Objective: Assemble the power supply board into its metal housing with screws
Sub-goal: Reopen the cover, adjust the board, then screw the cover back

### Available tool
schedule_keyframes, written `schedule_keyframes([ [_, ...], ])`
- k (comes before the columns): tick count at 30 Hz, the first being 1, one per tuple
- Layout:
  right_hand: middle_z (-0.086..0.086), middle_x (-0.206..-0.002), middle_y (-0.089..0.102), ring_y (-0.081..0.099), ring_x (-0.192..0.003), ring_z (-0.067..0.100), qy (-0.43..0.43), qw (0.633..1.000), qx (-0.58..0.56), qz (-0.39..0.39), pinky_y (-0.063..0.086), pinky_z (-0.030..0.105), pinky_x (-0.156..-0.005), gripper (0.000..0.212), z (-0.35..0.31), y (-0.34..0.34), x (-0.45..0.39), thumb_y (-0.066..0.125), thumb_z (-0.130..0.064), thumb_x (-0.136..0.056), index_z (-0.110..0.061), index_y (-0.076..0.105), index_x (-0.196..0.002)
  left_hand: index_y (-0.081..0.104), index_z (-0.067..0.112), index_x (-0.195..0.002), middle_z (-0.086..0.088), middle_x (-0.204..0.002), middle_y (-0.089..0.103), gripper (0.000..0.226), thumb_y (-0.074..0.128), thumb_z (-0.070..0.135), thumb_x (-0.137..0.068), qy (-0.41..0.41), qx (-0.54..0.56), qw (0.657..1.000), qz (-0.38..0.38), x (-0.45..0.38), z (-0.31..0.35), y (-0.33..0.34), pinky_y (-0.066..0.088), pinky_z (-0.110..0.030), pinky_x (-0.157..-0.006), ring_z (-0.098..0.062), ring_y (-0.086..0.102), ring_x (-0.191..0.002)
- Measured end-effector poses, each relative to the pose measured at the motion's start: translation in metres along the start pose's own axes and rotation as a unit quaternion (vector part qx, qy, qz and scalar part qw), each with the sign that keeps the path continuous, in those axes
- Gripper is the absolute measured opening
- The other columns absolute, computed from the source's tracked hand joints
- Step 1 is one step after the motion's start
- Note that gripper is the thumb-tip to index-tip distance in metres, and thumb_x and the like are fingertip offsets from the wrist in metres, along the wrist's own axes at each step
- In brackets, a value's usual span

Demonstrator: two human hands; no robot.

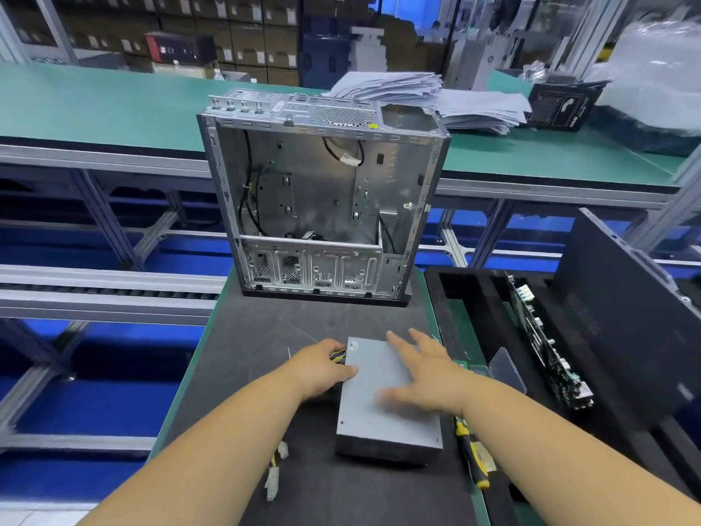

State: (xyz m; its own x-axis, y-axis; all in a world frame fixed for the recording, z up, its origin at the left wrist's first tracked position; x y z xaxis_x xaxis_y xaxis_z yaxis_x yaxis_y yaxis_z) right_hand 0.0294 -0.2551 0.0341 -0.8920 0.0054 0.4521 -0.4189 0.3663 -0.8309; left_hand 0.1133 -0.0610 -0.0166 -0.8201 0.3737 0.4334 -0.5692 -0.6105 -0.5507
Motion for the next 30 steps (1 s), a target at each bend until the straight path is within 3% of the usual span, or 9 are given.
schedule_keyframes([
  [3,0.006,-0.163,0.011,0.013,-0.148,0.031,0.094,0.993,-0.032,0.064,0.024,0.045,-0.116,0.089,0.022,-0.003,-0.006,0.045,-0.068,-0.09,-0.027,0.006,-0.158,0.052,0.028,-0.131,0.002,-0.12,0.062,0.053,0.07,0.04,-0.083,-0.009,-0.011,1.0,-0.007,-0.002,0.003,0.001,0.046,-0.027,-0.081,-0.017,0.062,-0.101],
  [9,0.003,-0.151,0.042,0.05,-0.129,0.026,0.139,0.986,-0.079,0.047,0.044,0.034,-0.095,0.082,0.036,0.001,-0.011,0.044,-0.068,-0.091,-0.018,0.025,-0.153,0.053,0.025,-0.131,0.0,-0.126,0.061,0.052,0.069,0.038,-0.083,-0.026,-0.026,0.999,-0.008,0.0,0.008,0.0,0.044,-0.031,-0.093,-0.019,0.06,-0.108],
  [11,0.001,-0.146,0.048,0.053,-0.124,0.024,0.155,0.982,-0.099,0.052,0.045,0.032,-0.089,0.082,0.036,-0.001,-0.013,0.047,-0.07,-0.088,-0.015,0.033,-0.148,0.056,0.024,-0.129,0.003,-0.125,0.061,0.05,0.071,0.037,-0.083,-0.034,-0.013,0.999,-0.003,0.002,0.009,-0.001,0.042,-0.028,-0.091,-0.016,0.058,-0.109],
  [14,0.006,-0.137,0.055,0.056,-0.118,0.026,0.191,0.971,-0.141,0.032,0.046,0.033,-0.092,0.082,0.04,0.0,-0.018,0.051,-0.07,-0.085,-0.01,0.046,-0.14,0.06,0.022,-0.124,0.005,-0.117,0.066,0.043,0.069,0.033,-0.084,-0.043,0.03,0.999,-0.014,0.003,0.01,0.001,0.045,-0.024,-0.083,-0.013,0.063,-0.103],
  [18,0.006,-0.113,0.066,0.062,-0.103,0.026,0.202,0.938,-0.277,0.048,0.051,0.037,-0.094,0.067,0.047,0.008,-0.022,0.069,-0.059,-0.08,-0.006,0.063,-0.12,0.059,0.023,-0.114,0.006,-0.111,0.064,0.031,0.064,0.033,-0.086,-0.043,0.086,0.995,-0.002,0.008,0.013,0.009,0.042,-0.021,-0.07,-0.009,0.061,-0.097],
  [21,0.009,-0.11,0.067,0.064,-0.101,0.028,0.205,0.916,-0.339,0.07,0.052,0.042,-0.094,0.063,0.045,0.012,-0.02,0.076,-0.052,-0.077,-0.004,0.063,-0.116,0.06,0.026,-0.111,0.009,-0.108,0.065,0.028,0.065,0.035,-0.085,-0.022,0.08,0.996,0.036,0.016,0.013,0.01,0.044,-0.021,-0.07,-0.006,0.061,-0.095],
  [24,0.009,-0.106,0.069,0.066,-0.097,0.029,0.177,0.918,-0.339,0.105,0.055,0.039,-0.086,0.063,0.039,0.003,-0.015,0.079,-0.053,-0.071,-0.006,0.064,-0.109,0.058,0.033,-0.109,0.018,-0.1,0.063,0.026,0.067,0.036,-0.085,0.018,0.054,0.995,0.083,0.027,0.017,0.001,0.041,-0.016,-0.064,0.003,0.058,-0.087],
  [30,-0.012,-0.098,0.063,0.064,-0.088,0.011,0.095,0.925,-0.307,0.203,0.054,0.034,-0.076,0.06,0.014,-0.032,0.003,0.088,-0.048,-0.06,-0.026,0.051,-0.102,0.053,0.044,-0.095,0.021,-0.092,0.068,0.026,0.07,0.03,-0.083,0.104,0.054,0.978,0.173,0.043,0.033,-0.027,0.043,-0.02,-0.069,0.003,0.061,-0.086],
])
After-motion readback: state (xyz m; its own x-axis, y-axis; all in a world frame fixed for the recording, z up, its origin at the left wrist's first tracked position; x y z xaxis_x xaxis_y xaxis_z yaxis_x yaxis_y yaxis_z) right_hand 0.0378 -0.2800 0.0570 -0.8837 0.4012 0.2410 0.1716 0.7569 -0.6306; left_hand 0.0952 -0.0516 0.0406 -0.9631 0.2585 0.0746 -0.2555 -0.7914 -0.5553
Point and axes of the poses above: each hand's wrist, its own x-axis away from the middle knuckle, its own y-axis out of the palm, z = x × y, the point moved 3 cm from there along -x, towards the middle knuckle
